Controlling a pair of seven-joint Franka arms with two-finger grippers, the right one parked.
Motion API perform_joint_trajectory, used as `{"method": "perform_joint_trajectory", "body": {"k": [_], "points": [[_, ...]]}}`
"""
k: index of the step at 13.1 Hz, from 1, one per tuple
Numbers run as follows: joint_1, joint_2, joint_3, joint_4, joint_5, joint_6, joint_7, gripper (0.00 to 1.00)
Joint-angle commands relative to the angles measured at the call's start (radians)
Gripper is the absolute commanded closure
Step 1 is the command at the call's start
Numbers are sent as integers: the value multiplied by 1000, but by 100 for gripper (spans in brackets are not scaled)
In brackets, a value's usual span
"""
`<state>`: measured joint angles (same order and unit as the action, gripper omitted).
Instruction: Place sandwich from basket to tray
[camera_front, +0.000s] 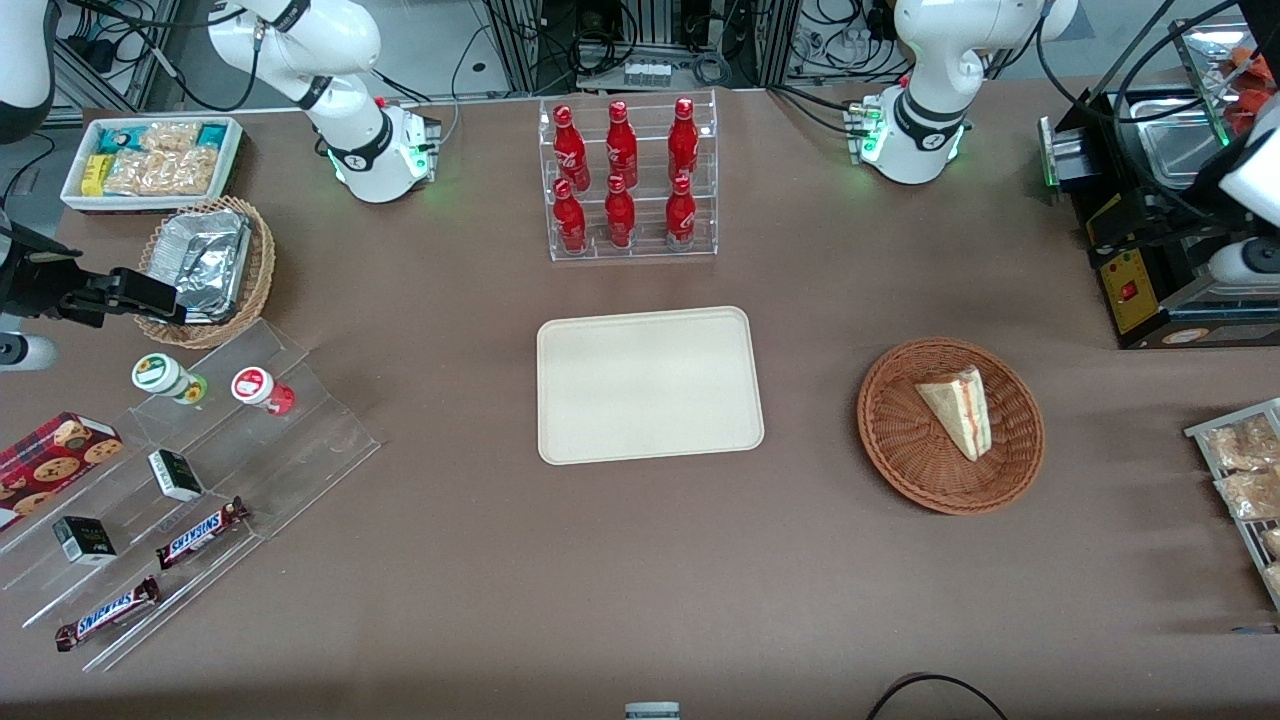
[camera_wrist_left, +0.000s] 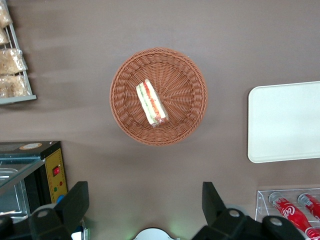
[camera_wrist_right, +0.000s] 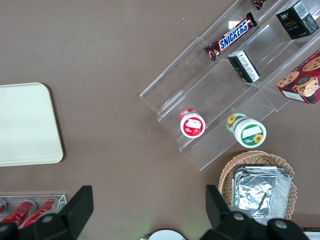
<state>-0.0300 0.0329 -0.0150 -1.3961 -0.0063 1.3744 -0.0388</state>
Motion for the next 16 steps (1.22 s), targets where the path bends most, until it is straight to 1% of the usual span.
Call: {"method": "perform_joint_trajectory", "body": {"k": [1, 3, 5, 7, 8, 11, 13, 16], "points": [[12, -10, 10, 13, -23, -38, 5, 0], [10, -5, 9, 6, -20, -37, 0, 0], [5, -2, 6, -42, -9, 3, -7, 0], [5, -8, 6, -148, -8, 95, -10, 0], [5, -19, 6, -234, -8, 177, -19, 0], [4, -68, 6, -484, -8, 441, -130, 0], [2, -64, 4, -611, -8, 608, -180, 0], [-4, -48, 3, -783, -9, 874, -317, 0]]}}
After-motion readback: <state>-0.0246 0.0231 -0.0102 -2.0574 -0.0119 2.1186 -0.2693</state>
